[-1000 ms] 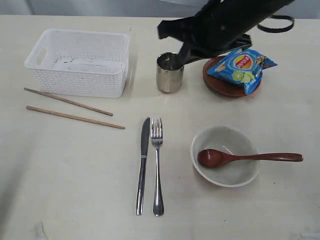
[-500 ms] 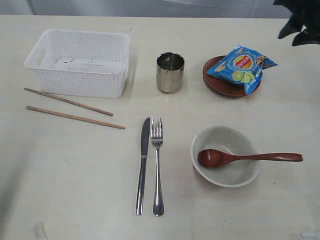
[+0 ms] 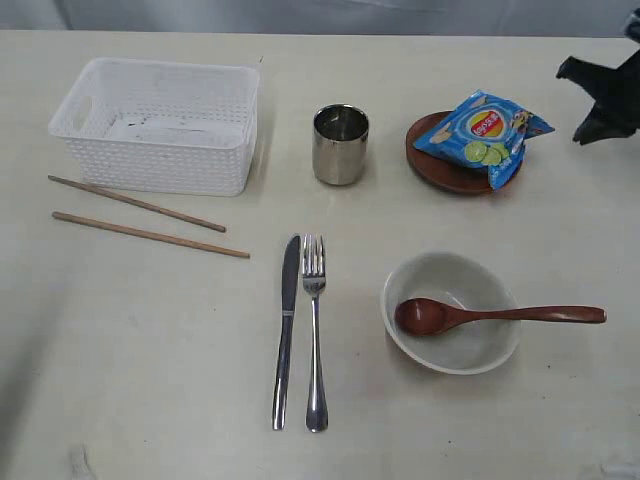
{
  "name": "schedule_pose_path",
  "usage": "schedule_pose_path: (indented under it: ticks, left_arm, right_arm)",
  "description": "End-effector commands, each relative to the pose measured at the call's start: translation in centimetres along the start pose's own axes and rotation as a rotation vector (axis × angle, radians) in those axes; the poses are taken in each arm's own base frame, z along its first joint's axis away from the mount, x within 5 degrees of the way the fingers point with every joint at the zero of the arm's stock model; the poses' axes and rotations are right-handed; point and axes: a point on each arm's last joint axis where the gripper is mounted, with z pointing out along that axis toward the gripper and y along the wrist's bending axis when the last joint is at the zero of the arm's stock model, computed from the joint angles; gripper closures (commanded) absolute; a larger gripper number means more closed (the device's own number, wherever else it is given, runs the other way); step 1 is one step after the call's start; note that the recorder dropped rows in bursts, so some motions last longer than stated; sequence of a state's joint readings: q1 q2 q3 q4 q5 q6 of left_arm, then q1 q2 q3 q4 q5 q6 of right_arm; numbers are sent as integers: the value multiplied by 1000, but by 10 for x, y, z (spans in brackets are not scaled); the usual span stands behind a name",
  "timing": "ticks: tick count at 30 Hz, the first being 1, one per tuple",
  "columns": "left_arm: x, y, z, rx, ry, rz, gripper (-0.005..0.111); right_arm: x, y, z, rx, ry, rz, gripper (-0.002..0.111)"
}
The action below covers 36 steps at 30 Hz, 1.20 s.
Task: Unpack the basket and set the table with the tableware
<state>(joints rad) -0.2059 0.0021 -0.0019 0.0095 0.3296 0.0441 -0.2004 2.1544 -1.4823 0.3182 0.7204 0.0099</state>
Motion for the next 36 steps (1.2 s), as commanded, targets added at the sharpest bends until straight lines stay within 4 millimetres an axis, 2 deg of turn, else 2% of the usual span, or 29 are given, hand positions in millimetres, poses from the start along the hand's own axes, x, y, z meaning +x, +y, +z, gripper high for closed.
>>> schedule_pose_path:
  ticks: [1, 3, 7, 11, 14, 17, 22, 29, 33, 36]
  left_arm:
    - [0, 0, 0, 6, -9, 0, 107]
    - [0, 0, 0, 6, -9, 0, 107]
    - [0, 0, 0, 6, -9, 0, 107]
    - [0, 0, 0, 6, -9, 0, 107]
    - [0, 0, 0, 6, -9, 0, 107]
    - [0, 0, 0, 6, -9, 0, 107]
    - [0, 0, 0, 6, -9, 0, 107]
    - [0, 0, 0, 6, -9, 0, 107]
    - [0, 0, 0, 6, -9, 0, 107]
    - [0, 0, 0, 6, -9, 0, 107]
  right_arm:
    - [8, 8, 26, -14, 62, -76, 109]
    - [18, 26, 41, -21, 92, -143, 109]
    - [32, 57, 51, -39, 117, -208, 109]
    - [42, 68, 52, -45, 162, -243, 109]
    - [43, 68, 47, -37, 177, -258, 109]
    - [37, 71, 26, -19, 137, -309, 109]
    - [25, 74, -24, 53, 18, -403, 108]
    - [28, 88, -111, 14, -107, -446, 108]
    - [46, 93, -174, -49, -250, -406, 108]
    - [78, 88, -226, -141, -473, -374, 108]
